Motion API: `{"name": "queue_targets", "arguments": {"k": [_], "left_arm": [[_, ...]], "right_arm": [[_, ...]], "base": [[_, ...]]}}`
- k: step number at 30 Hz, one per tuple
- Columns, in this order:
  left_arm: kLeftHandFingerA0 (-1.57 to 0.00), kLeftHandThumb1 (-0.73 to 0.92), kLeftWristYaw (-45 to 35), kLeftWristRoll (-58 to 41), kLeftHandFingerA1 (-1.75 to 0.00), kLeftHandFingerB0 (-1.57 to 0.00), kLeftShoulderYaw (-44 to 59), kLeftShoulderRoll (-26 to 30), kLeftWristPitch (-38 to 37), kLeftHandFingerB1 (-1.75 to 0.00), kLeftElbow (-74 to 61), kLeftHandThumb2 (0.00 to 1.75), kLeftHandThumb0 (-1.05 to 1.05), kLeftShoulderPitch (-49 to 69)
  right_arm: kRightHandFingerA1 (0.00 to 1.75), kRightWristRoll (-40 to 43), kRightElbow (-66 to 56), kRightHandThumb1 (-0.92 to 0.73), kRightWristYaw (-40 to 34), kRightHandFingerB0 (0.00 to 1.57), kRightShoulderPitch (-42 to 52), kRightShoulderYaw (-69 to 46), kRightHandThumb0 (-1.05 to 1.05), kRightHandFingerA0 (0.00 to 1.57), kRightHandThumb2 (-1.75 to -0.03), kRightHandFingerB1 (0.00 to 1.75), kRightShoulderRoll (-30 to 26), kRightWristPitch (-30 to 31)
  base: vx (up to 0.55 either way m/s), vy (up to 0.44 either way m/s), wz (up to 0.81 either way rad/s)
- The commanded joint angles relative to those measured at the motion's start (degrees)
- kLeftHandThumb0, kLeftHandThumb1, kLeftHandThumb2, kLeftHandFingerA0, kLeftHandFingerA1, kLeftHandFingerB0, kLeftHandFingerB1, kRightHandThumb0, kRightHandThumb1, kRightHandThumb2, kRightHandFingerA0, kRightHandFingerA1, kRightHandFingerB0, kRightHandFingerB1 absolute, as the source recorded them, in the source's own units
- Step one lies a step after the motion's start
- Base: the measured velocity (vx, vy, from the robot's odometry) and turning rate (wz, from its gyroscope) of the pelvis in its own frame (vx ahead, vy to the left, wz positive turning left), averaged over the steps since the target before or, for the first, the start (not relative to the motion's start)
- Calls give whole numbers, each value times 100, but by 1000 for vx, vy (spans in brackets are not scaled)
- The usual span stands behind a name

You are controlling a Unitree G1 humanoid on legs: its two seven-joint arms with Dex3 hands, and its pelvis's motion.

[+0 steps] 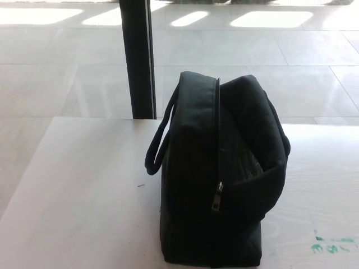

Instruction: The robot uses its right hand to pick up the cube kept on the middle of the desk and put it inside the bag next to it

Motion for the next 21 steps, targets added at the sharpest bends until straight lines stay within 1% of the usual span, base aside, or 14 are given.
{"name": "queue_targets", "arguments": {"k": [1, 2, 3, 4, 5, 6, 7, 8, 10, 11, 12, 13, 15, 21], "left_arm": [[-37, 55, 25, -61, -152, -31, 22, 90, -105, -146, 6, 92, -105, 4], [-38, 53, 39, -43, -153, -31, 8, 97, -117, -150, 0, 94, -105, 22], [-38, 54, 31, -49, -153, -31, 8, 94, -100, -147, -2, 93, -105, 28], [-39, 54, 36, -44, -153, -31, 0, 85, -92, -146, -6, 93, -105, 30], [-38, 55, 54, -35, -152, -31, -7, 86, -87, -144, 30, 92, -105, 6], [-37, 55, 49, -38, -152, -30, -6, 86, -81, -145, 44, 90, -105, -14], [-38, 54, 23, -49, -152, -31, 0, 86, -81, -145, 35, 91, -105, -11], [-39, 54, 4, -62, -153, -31, 8, 85, -82, -145, 22, 92, -105, -8], [-39, 54, 18, -64, -153, -31, 12, 89, -82, -145, 17, 93, -105, -14], [-39, 55, 41, -56, -152, -30, 7, 92, -71, -143, 20, 93, -105, -15], [-38, 56, 51, -46, -152, -30, 3, 123, -72, -144, 23, 91, -105, -25], [-36, 55, 39, -51, -152, -28, 20, 226, -34, -144, 20, 90, -105, -42], [-35, 53, -19, -106, -156, -28, 53, 232, 9, -147, -85, 91, -105, -38], [-36, 54, -34, -60, -156, -28, 2, 244, -5, -147, -123, 92, -105, -23]], "right_arm": [[134, 753, 1133, -70, -459, 27, -278, -45, -57, 54, -62, 51, 8, 232], [138, 798, 1211, -72, -335, 24, -296, -6, -57, 57, -64, 53, -1, 353], [109, 842, 1356, -74, -263, 24, -323, 35, -57, 36, -61, 56, -30, 370], [72, 1112, 1340, -57, 180, 20, -300, -20, -60, 30, -95, 60, -17, 629], [70, 1187, 1291, -74, 271, 25, -268, -1, -57, 22, -61, 56, -14, 766], [62, 1198, 1290, -75, 335, 26, -249, 50, -57, 20, -62, 56, -34, 834], [64, 1216, 1312, -75, 363, 27, -242, 76, -56, 27, -62, 55, -46, 863], [76, 1265, 1313, -74, 373, 28, -228, 99, -57, 32, -62, 57, -45, 895], [77, 1380, 1261, -74, 414, 29, -166, 137, -57, 35, -62, 58, -35, 913], [71, 1517, 1326, -58, 506, 27, -181, 91, -60, 36, -97, 61, -44, 924], [70, 1670, 1323, -74, 615, 30, -184, 47, -54, 26, -62, 60, -2, 979], [69, 1880, 1271, -73, 691, 31, -180, -18, -51, 25, -62, 59, 127, 1106], [70, 2020, 1294, -73, 718, 37, -215, -60, -49, 36, -62, 61, 165, 1103], [75, 2111, 1257, -72, 736, 37, -149, 111, -50, 39, -62, 60, 117, 1101]], "base": [[0, 0, 0], [0, 0, 0], [0, 0, 0], [0, 0, 0], [0, 0, 0], [0, 0, 0], [0, 0, 0], [0, 0, 0], [0, 0, 0], [0, 0, 0], [0, 0, 0], [0, 0, 0], [0, 0, 0], [0, 0, 0]]}}
